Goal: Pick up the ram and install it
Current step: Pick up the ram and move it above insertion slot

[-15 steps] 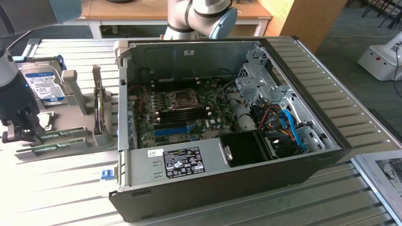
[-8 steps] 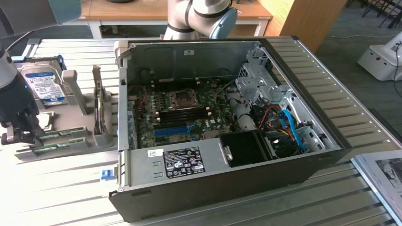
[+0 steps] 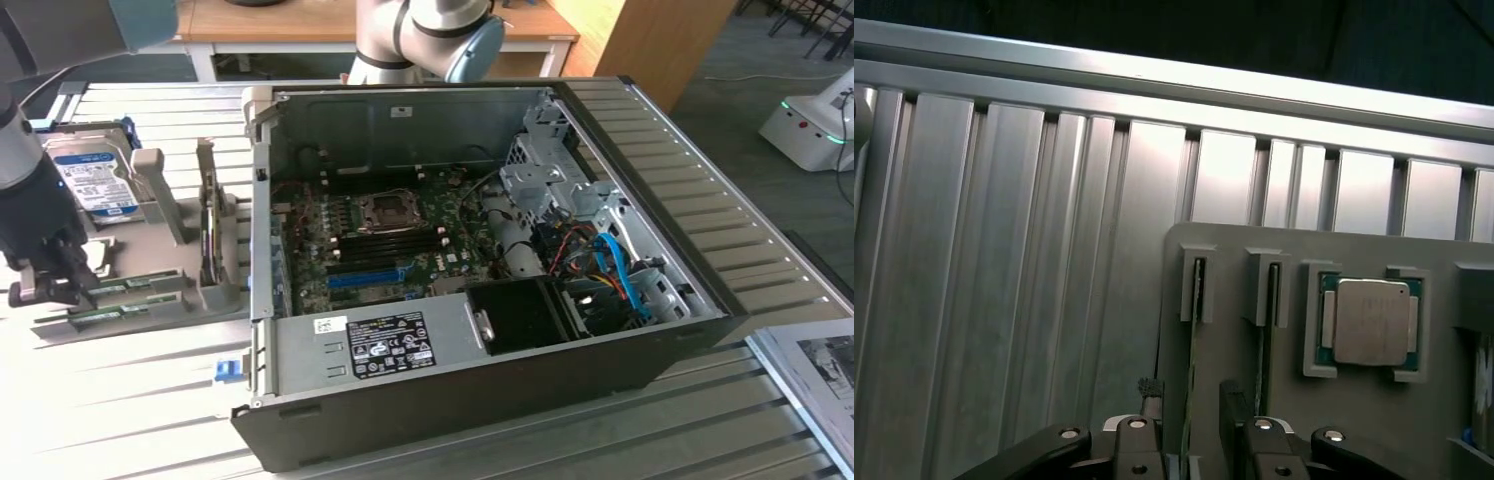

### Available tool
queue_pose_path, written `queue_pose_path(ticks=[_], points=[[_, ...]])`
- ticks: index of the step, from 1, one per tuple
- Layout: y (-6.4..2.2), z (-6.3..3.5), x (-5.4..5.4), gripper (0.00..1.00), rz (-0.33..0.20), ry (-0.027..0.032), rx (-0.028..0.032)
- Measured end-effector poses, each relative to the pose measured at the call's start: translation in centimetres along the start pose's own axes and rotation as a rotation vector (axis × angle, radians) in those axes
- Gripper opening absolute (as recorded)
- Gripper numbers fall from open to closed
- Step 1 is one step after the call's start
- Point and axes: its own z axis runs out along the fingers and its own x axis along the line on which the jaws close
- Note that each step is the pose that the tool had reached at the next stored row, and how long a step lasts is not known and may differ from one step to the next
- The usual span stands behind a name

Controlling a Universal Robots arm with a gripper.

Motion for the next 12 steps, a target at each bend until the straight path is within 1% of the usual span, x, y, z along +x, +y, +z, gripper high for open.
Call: queue_pose_path(ticks=[12], points=[[-1.58, -0.07, 0.2, 0.36, 0.000, 0.0000, -0.0001]])
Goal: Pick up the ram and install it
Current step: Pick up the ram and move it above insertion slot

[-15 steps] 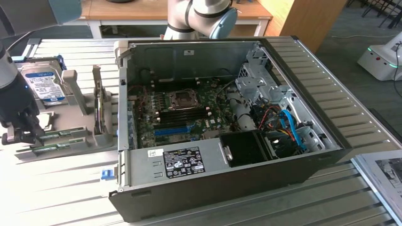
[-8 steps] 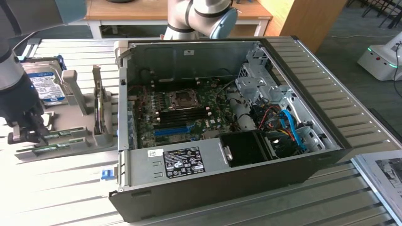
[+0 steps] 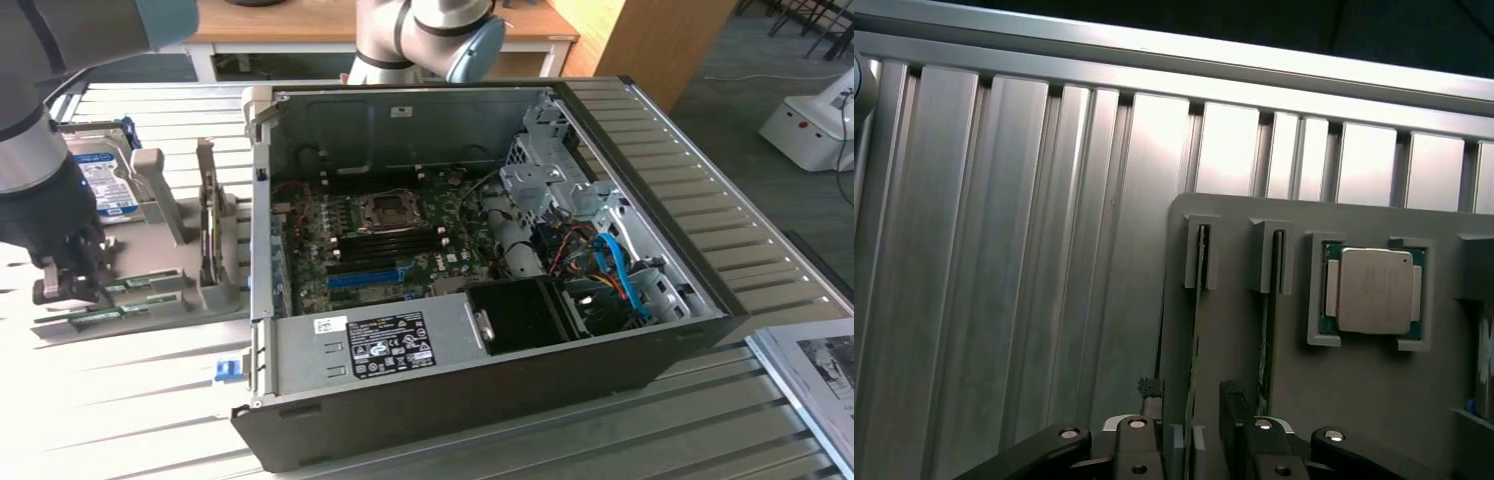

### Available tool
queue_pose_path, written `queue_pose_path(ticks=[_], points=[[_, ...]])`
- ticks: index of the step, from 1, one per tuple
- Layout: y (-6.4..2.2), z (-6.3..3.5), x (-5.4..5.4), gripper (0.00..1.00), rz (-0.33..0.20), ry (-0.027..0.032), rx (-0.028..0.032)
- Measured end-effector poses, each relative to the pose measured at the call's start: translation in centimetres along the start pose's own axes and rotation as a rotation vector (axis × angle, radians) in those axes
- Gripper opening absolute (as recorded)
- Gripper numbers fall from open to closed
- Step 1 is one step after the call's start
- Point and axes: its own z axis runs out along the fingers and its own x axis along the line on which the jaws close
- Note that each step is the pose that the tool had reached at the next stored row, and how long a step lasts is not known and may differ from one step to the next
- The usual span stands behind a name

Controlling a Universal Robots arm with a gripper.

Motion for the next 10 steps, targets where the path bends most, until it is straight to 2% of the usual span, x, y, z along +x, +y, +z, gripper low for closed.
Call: queue_pose_path(ticks=[10], points=[[-1.12, -0.05, 0.12, 0.36, 0.000, -0.0001, -0.0003]])
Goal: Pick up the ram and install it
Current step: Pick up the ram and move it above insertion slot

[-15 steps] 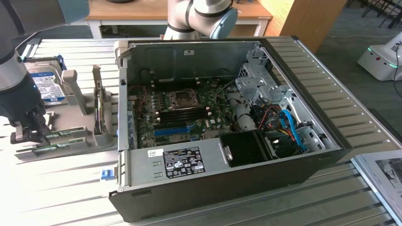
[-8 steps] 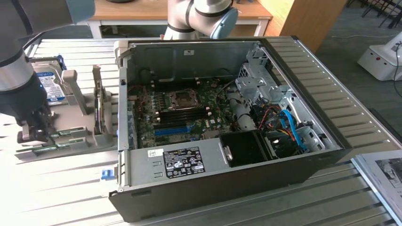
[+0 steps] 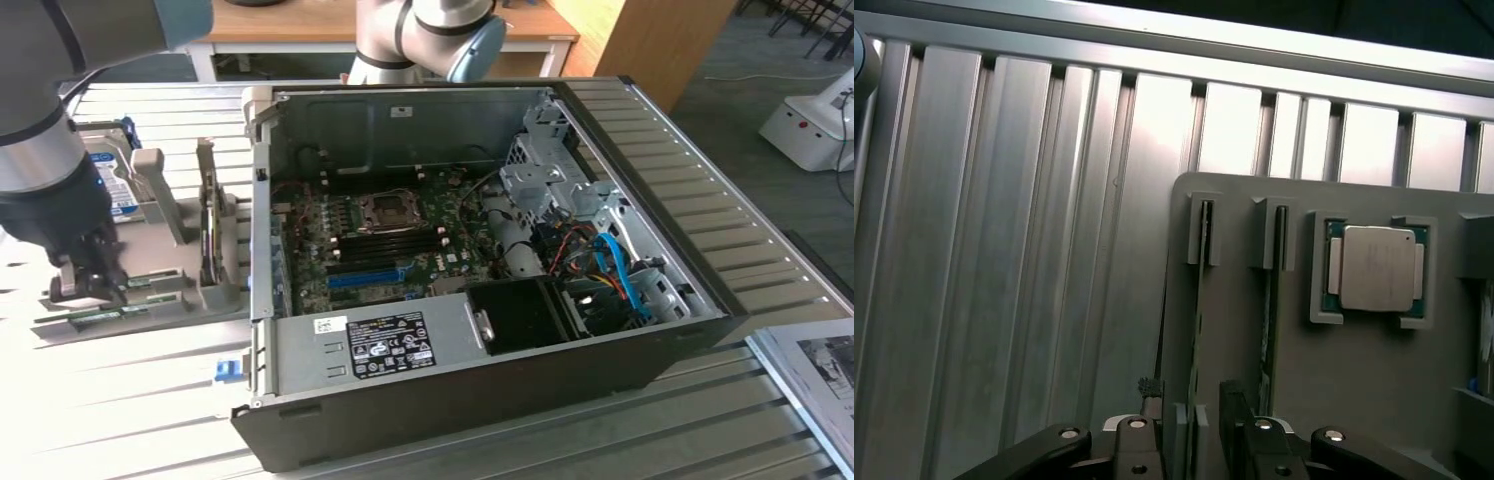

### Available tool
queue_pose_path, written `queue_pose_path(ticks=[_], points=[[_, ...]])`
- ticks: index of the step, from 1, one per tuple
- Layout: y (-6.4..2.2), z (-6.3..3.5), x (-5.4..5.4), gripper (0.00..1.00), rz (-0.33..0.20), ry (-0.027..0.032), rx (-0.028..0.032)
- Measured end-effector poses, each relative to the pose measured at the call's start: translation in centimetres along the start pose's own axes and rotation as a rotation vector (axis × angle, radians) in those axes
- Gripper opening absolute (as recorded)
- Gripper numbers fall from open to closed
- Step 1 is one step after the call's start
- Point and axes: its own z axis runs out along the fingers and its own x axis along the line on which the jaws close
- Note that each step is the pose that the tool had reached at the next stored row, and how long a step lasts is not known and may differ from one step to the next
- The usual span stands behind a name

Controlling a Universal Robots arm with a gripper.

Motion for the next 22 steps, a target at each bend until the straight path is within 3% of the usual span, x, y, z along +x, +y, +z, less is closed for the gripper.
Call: queue_pose_path(ticks=[10, 22], points=[[-0.35, 0.03, 0.0, 0.36, 0.000, 0.0001, -0.0002], [-0.39, 0.99, 0.1, 0.36, 0.000, 0.0000, 0.0000]])
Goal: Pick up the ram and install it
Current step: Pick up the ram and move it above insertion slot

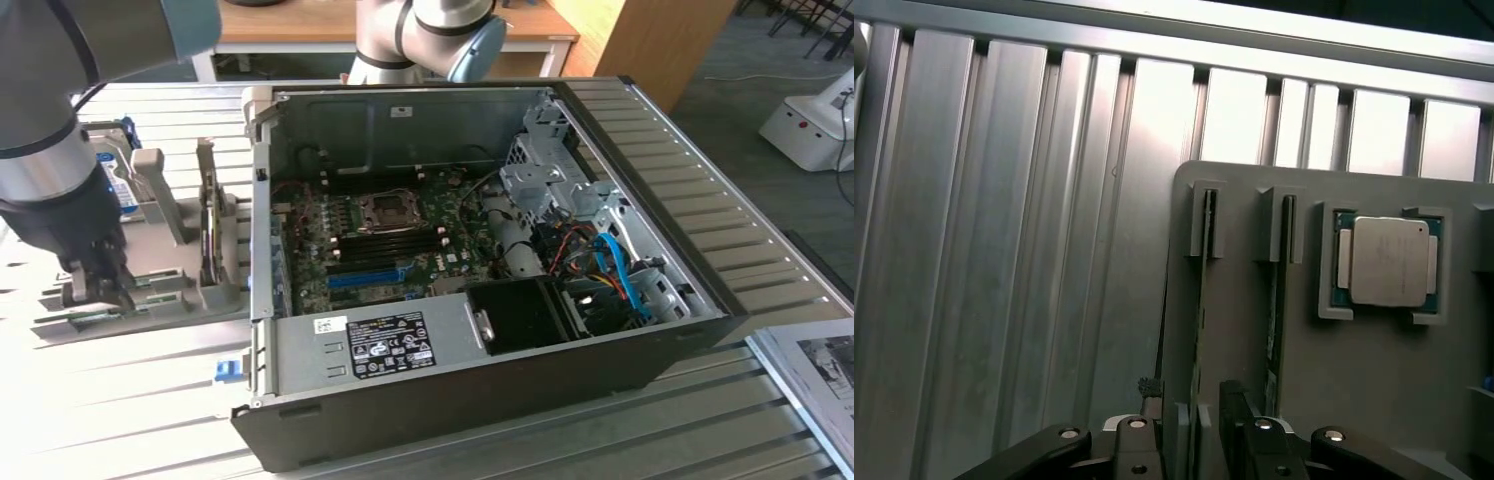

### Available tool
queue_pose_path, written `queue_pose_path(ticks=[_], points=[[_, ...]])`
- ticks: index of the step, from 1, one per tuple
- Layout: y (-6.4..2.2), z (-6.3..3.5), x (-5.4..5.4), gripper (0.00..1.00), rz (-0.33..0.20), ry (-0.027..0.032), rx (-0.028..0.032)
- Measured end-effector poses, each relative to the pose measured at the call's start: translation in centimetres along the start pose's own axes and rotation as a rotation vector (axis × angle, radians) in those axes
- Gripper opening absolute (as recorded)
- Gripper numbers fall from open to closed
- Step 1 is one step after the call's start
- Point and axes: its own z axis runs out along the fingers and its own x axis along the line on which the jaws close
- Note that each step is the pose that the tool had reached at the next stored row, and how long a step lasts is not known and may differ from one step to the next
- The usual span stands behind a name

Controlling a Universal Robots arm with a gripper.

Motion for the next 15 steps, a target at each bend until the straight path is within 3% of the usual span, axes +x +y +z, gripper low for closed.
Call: queue_pose_path(ticks=[15], points=[[-0.04, 1.01, 0.02, 0.36, 0.000, 0.0001, -0.0001]])
